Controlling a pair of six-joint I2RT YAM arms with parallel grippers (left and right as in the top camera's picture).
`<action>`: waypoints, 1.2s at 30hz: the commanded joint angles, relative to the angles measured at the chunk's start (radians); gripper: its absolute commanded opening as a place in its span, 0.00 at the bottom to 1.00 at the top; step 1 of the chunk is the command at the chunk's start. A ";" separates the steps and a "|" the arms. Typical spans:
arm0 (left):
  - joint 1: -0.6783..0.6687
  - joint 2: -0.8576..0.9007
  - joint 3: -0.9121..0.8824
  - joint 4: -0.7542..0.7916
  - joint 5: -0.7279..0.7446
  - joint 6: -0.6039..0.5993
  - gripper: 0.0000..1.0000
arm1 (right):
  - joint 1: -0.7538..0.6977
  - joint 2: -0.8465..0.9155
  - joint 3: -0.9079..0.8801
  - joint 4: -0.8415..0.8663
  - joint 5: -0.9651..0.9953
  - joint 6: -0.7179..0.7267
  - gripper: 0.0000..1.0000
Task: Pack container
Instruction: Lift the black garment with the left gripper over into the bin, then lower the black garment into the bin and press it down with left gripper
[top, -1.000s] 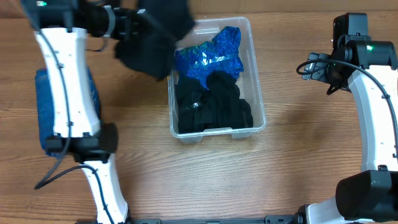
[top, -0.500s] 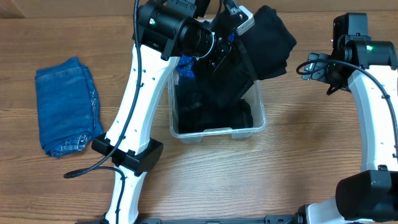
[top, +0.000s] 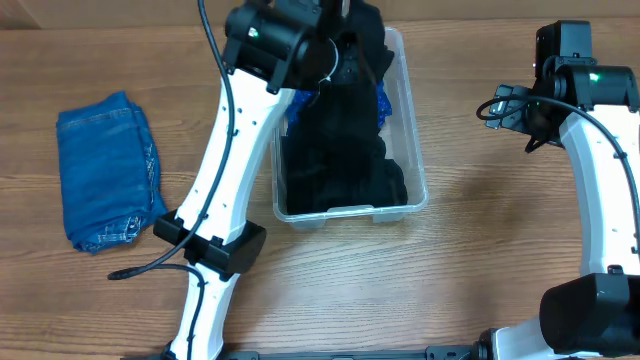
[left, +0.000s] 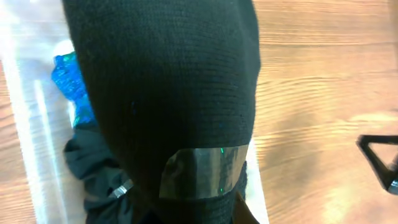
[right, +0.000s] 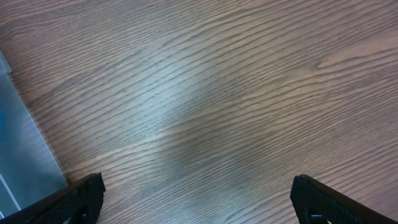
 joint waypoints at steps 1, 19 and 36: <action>-0.097 -0.069 0.029 -0.072 -0.130 -0.068 0.04 | -0.002 -0.031 0.026 0.005 0.010 0.003 1.00; -0.014 -0.087 0.028 0.032 -0.043 0.083 0.04 | -0.002 -0.031 0.026 0.005 0.010 0.003 0.99; 0.015 0.043 0.028 0.155 0.125 0.057 0.05 | -0.002 -0.031 0.026 0.005 0.010 0.003 1.00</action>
